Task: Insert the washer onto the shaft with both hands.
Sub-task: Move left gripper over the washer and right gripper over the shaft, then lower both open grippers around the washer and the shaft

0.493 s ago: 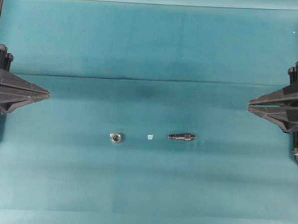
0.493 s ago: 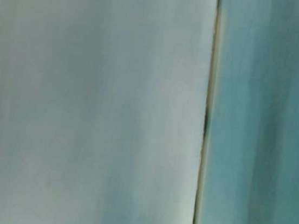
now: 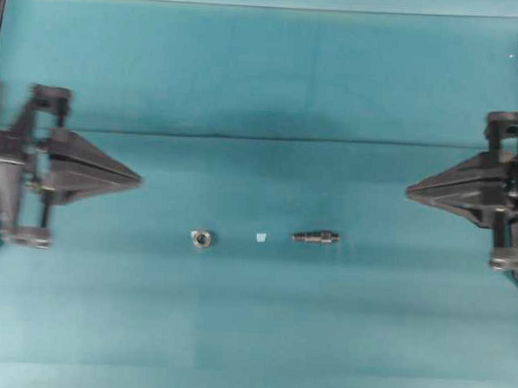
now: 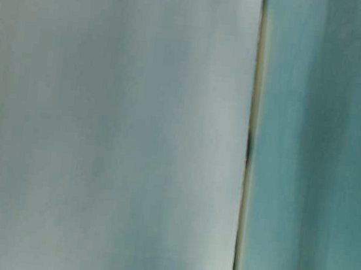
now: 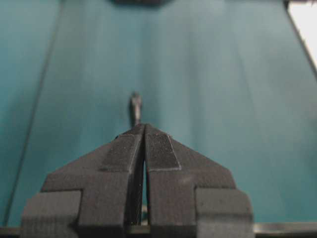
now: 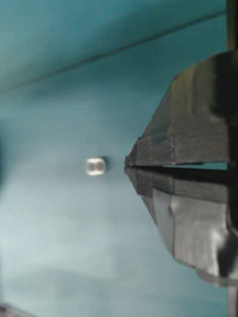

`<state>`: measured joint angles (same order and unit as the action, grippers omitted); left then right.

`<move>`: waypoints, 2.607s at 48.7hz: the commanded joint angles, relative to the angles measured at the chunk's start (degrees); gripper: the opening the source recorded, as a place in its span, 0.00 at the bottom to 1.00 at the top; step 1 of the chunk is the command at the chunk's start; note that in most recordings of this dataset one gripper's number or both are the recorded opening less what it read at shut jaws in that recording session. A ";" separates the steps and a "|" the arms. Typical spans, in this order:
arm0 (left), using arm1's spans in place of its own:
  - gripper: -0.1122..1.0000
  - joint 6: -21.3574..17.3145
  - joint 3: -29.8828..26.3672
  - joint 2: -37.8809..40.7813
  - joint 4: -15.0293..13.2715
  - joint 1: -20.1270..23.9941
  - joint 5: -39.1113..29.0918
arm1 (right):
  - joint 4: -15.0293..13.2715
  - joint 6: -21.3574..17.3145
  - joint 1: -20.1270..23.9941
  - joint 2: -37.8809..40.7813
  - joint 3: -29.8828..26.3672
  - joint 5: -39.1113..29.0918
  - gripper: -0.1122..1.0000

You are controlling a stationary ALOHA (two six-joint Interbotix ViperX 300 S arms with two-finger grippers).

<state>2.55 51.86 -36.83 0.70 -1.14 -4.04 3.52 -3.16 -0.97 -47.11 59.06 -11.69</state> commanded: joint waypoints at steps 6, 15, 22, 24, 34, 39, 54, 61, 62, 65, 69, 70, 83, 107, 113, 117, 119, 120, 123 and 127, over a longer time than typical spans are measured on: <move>0.12 0.09 -7.03 7.82 0.18 -1.58 -5.80 | 0.09 -0.26 -0.18 8.35 -5.36 -6.33 0.02; 0.12 0.18 -11.95 14.77 0.18 -2.20 -12.39 | 0.00 -0.09 -0.18 17.93 -9.84 -11.07 0.02; 0.12 0.18 -16.00 20.21 0.18 -2.20 -18.81 | -1.67 0.09 -0.18 24.35 -13.71 -16.17 0.02; 0.12 0.09 -16.96 21.62 0.18 -2.20 -20.21 | -2.20 0.18 -0.18 26.02 -14.59 -17.49 0.02; 0.12 -0.09 -20.65 27.69 0.18 -2.11 -26.54 | -2.90 0.53 0.00 32.70 -17.40 -19.69 0.02; 0.12 -0.18 -21.80 30.23 0.18 -2.11 -28.21 | -2.90 1.93 0.18 35.07 -18.28 -19.69 0.02; 0.12 0.18 -22.32 34.80 0.18 -2.11 -28.48 | -2.90 5.80 0.26 40.08 -19.42 -18.90 0.02; 0.12 0.35 -21.97 35.16 0.18 -1.85 -28.39 | -2.90 5.89 0.18 41.66 -19.60 -16.70 0.06; 0.12 0.44 -21.88 35.24 0.18 -1.85 -28.30 | -2.90 5.89 0.18 41.84 -19.69 -16.44 0.07; 0.12 0.62 -21.53 35.42 0.18 -1.67 -28.30 | -2.90 5.80 0.18 42.54 -19.78 -16.00 0.12; 0.12 1.85 -21.27 35.60 0.18 -1.41 -28.21 | -2.90 5.80 0.09 43.51 -19.95 -15.91 0.22; 0.12 2.29 -21.09 35.68 0.18 -1.23 -28.21 | -2.90 5.80 0.09 43.68 -19.95 -15.91 0.25; 0.64 3.87 -18.54 37.27 0.44 -1.05 -22.24 | -2.90 5.54 0.09 45.26 -19.86 -15.82 0.92; 0.87 4.04 -17.49 42.71 0.53 -1.32 -17.31 | -2.90 5.27 0.62 49.48 -19.95 -13.10 0.90; 0.87 4.13 -17.49 44.21 0.44 -1.23 -17.23 | -2.90 5.27 0.79 50.63 -19.86 -12.66 0.90; 0.87 4.13 -17.49 44.91 0.44 -1.14 -16.96 | -2.90 5.27 0.88 51.06 -19.86 -12.39 0.90; 0.87 4.13 -17.49 45.09 0.44 -1.14 -16.88 | -2.90 5.27 0.88 51.24 -19.78 -12.22 0.90; 0.87 4.13 -17.49 45.18 0.44 -1.05 -16.88 | -2.90 5.27 0.88 51.33 -19.78 -12.13 0.90; 0.87 4.13 -17.49 45.26 0.44 -0.97 -16.79 | -2.90 5.36 0.88 51.42 -19.78 -11.87 0.90; 0.87 4.13 -17.40 45.53 0.44 -0.88 -16.79 | -2.90 5.36 0.88 51.68 -19.69 -11.69 0.90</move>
<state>6.59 34.72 8.79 1.05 -2.20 -21.18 0.70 2.11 -0.26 4.66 39.81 -23.82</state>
